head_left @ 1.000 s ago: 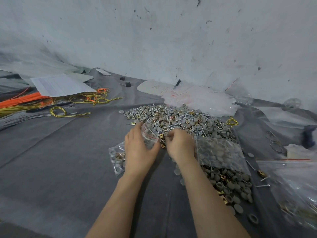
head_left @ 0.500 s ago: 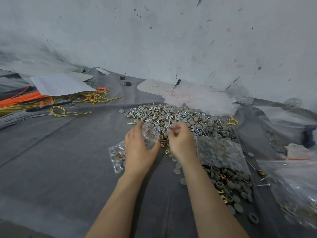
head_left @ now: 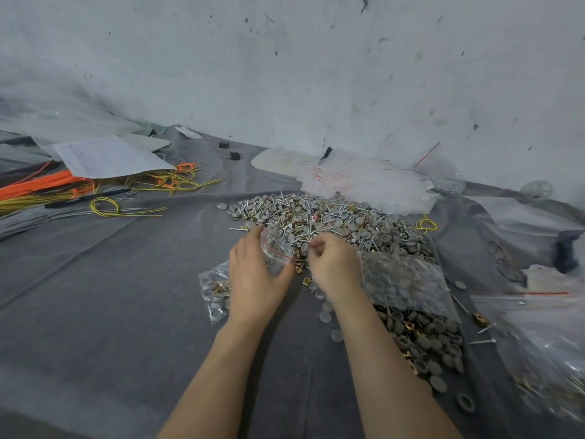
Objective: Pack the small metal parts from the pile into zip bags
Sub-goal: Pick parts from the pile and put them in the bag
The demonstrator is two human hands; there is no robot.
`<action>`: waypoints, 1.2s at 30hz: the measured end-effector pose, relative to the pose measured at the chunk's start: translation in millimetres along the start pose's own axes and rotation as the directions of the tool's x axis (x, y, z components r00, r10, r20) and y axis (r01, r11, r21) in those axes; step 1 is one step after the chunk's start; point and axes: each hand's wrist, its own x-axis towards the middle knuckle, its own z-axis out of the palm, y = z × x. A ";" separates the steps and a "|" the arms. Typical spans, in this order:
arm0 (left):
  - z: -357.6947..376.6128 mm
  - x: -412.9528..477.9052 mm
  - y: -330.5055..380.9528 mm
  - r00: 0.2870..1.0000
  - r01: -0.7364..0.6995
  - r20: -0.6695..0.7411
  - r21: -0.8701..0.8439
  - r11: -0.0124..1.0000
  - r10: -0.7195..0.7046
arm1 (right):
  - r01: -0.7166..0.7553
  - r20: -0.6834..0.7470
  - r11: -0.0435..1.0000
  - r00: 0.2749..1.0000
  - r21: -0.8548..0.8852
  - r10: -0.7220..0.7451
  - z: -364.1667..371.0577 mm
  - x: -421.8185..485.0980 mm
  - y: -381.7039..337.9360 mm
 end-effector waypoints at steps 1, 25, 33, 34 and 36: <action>0.1 -0.1 -0.2 1.000 0.001 -0.001 -0.003 1.000 -0.001 | -0.009 0.070 0.990 0.997 -0.138 0.019 5.1 -1.7 1.9; 0.9 -0.5 0.4 1.000 -0.005 0.006 0.018 1.000 0.005 | 0.009 0.101 0.873 0.994 -0.487 0.046 22.0 -7.3 -2.2; 0.1 -1.3 0.5 1.000 0.007 0.011 0.011 1.000 -0.007 | -0.030 0.159 0.862 0.979 -0.506 0.128 22.2 -4.5 -11.7; 0.3 -1.2 0.3 1.000 0.005 0.011 0.012 1.000 -0.005 | -0.016 0.177 0.857 0.976 -0.515 0.125 21.1 -5.2 -11.3; 0.6 -1.0 0.0 1.000 0.005 0.013 0.017 1.000 -0.005 | 0.002 0.193 0.853 0.974 -0.522 0.115 19.1 -6.9 -10.6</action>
